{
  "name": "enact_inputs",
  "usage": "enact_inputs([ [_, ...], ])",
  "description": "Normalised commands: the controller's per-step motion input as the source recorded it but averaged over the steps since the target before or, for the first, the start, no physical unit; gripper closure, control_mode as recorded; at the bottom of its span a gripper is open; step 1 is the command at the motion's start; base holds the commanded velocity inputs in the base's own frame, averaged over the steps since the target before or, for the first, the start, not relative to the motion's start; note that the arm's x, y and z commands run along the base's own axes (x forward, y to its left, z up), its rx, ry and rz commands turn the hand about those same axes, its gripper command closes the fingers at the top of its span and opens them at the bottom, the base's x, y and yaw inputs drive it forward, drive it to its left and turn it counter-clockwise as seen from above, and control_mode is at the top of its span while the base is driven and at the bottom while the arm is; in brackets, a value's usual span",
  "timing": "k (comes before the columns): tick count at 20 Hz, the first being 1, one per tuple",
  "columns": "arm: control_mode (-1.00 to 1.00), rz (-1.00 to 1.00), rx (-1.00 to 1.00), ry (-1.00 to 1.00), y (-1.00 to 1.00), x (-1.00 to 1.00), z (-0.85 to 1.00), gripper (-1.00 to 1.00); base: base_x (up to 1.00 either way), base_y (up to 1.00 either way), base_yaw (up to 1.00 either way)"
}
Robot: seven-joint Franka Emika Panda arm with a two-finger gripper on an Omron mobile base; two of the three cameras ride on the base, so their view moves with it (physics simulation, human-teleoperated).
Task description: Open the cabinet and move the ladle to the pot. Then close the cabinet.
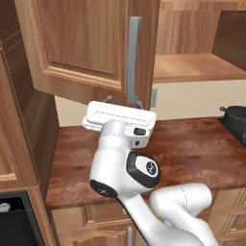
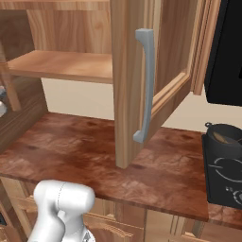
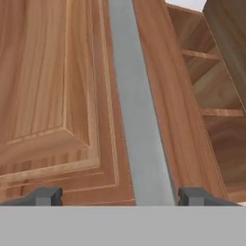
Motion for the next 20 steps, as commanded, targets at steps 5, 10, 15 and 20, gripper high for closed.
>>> enact_inputs([
  [5,-1.00,0.00,0.04,0.03,-0.67,0.81,0.03,-1.00,0.00,0.00,0.00],
  [10,-1.00,0.00,0.05,0.04,-0.55,0.85,0.00,-1.00,0.00,0.00,0.00],
  [15,-1.00,0.00,0.04,0.07,-0.44,0.84,0.00,-1.00,0.00,0.00,0.00],
  [20,-1.00,0.00,0.04,0.09,-0.38,0.78,0.00,-1.00,0.00,0.00,0.00],
])
